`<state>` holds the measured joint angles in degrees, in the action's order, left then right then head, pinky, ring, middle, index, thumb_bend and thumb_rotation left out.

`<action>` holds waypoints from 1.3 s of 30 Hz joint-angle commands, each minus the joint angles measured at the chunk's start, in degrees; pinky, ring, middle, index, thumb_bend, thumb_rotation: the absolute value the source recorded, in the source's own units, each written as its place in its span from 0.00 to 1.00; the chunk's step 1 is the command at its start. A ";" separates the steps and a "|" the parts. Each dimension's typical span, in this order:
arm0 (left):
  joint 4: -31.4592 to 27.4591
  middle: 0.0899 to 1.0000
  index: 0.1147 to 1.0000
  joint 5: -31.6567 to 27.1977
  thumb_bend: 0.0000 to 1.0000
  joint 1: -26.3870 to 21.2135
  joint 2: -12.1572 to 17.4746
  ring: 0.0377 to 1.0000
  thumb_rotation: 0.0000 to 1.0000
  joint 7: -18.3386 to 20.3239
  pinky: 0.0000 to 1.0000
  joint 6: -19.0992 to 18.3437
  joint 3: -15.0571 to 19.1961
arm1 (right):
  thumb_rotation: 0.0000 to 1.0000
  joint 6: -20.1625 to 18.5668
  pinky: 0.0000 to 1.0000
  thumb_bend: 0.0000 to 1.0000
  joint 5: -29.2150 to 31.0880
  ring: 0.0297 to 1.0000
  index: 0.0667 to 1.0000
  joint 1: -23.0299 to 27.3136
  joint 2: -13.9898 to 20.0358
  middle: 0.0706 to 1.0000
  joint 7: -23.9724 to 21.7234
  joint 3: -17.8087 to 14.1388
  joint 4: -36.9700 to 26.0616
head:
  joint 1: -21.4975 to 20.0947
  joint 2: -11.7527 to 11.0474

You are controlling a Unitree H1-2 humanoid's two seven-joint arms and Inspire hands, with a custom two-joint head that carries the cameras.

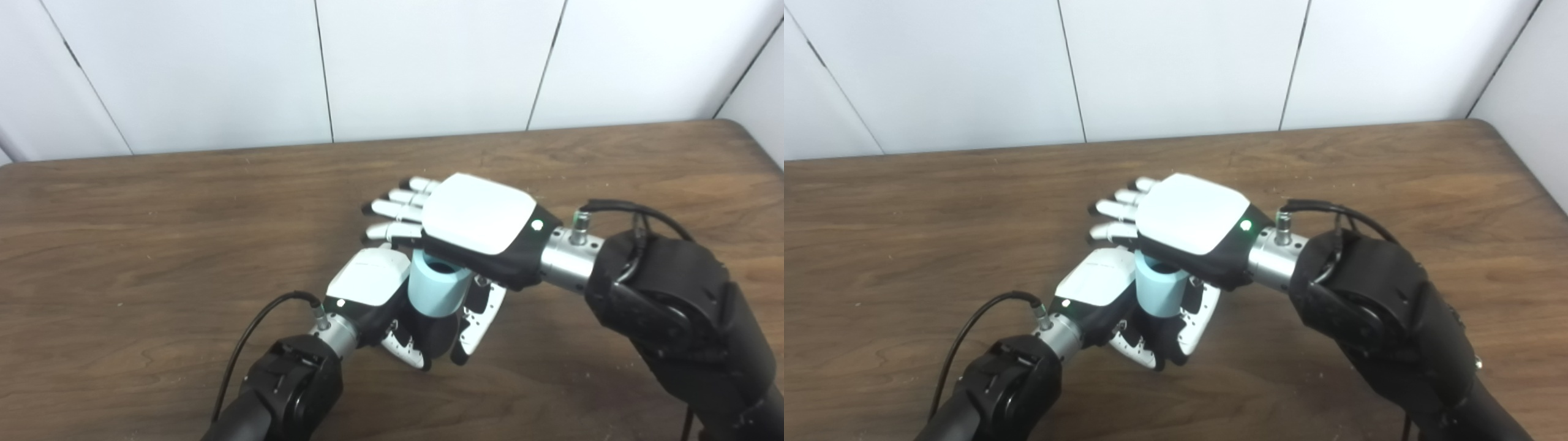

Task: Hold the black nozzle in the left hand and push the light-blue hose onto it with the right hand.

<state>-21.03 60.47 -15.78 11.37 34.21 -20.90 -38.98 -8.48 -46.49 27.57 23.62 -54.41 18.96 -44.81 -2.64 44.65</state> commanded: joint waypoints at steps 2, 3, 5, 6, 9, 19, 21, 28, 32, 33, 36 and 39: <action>3.55 0.48 0.37 -1.16 0.52 3.22 1.05 0.69 0.00 6.91 1.00 1.10 -2.94 | 0.44 1.33 1.00 1.00 -0.17 1.00 0.97 2.05 -0.77 1.00 2.04 -2.32 -2.54 | -0.08 -0.01; 3.63 0.48 0.37 -1.14 0.52 3.19 1.06 0.71 0.00 6.90 1.00 1.10 -2.93 | 0.45 1.91 1.00 1.00 -0.54 1.00 0.97 2.08 -0.98 1.00 2.40 -2.67 -2.83 | -0.07 -0.02; 4.00 0.47 0.38 -1.09 0.52 3.11 0.88 0.78 0.00 6.86 1.00 0.95 -2.90 | 0.50 2.98 1.00 1.00 -1.30 1.00 0.96 2.15 -1.47 1.00 3.42 -3.58 -3.22 | -0.07 -0.02; 4.23 0.47 0.38 -1.09 0.52 3.11 0.75 0.76 0.00 6.78 1.00 0.85 -2.87 | 0.54 3.29 1.00 1.00 -1.51 1.00 0.95 2.12 -1.75 1.00 3.84 -4.15 -3.35 | -0.08 -0.06; 4.08 0.50 0.37 -1.01 0.52 3.35 0.61 0.67 0.00 6.68 0.99 0.57 -2.75 | 0.64 3.27 1.00 0.92 -1.11 1.00 0.94 1.78 -2.15 1.00 4.31 -6.24 -4.03 | 0.02 -0.09; 3.89 0.44 0.42 -1.39 0.52 3.49 0.26 0.70 0.00 6.90 1.00 -0.12 -2.17 | 0.76 1.41 1.00 0.74 6.83 1.00 0.96 -1.90 -1.02 1.00 5.86 -13.49 -6.83 | 0.17 0.00; 4.06 0.45 0.40 -1.37 0.52 3.42 0.33 0.71 0.00 6.65 1.00 0.00 -1.98 | 0.76 0.56 1.00 0.72 9.34 1.00 0.96 -3.72 -0.19 1.00 5.28 -14.64 -8.14 | -0.03 -0.05; 4.04 0.47 0.38 -0.55 0.52 3.50 0.20 0.74 0.00 6.29 1.00 0.49 -2.31 | 0.83 -1.98 0.99 0.70 14.21 1.00 0.95 -7.83 1.57 1.00 3.83 -15.46 -9.59 | 0.12 -0.16; 3.84 0.48 0.38 -0.93 0.52 3.46 0.36 0.70 0.00 6.13 1.00 0.80 -2.11 | 0.88 3.38 0.97 0.66 14.41 1.00 0.94 -11.49 2.76 1.00 6.78 -14.55 -9.12 | -0.06 -0.04; 4.01 0.48 0.37 -1.13 0.52 3.43 0.37 0.70 0.00 6.01 1.00 0.84 -1.99 | 0.89 4.93 0.97 0.65 14.35 1.00 0.94 -12.40 3.22 1.00 7.29 -14.29 -8.76 | -0.03 0.00; 4.35 0.48 0.37 -1.20 0.52 3.50 0.34 0.70 0.00 5.73 1.00 0.91 -1.91 | 0.97 8.81 1.00 0.64 12.94 1.00 0.96 -14.33 4.96 1.00 7.41 -13.44 -8.01 | 0.12 0.06; 4.30 0.48 0.37 -1.04 0.52 3.62 0.27 0.71 0.00 5.93 1.00 0.78 -2.00 | 1.00 10.77 1.00 0.66 11.46 1.00 0.99 -15.49 5.79 1.00 7.18 -12.98 -7.66 | 0.26 0.06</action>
<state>-20.81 60.54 -15.46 10.84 34.55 -21.08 -38.44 0.63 -34.44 11.02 28.82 -48.95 6.29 -51.73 -2.29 44.65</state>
